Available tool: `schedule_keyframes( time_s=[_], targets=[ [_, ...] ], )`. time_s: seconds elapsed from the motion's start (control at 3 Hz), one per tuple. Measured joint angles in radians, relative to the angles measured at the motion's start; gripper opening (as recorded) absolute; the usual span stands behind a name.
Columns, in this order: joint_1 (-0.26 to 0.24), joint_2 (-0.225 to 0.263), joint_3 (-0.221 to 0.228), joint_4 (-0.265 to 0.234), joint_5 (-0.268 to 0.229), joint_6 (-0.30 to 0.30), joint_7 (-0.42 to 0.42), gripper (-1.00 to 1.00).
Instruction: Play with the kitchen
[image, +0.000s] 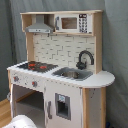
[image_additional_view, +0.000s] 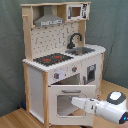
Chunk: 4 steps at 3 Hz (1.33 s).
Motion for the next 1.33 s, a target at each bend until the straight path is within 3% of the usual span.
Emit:
schedule_keyframes(
  time_s=[1.33],
  targets=[
    [0.03, 0.0, 0.025, -0.091, 0.0, 0.043, 0.415, 1.0]
  ],
)
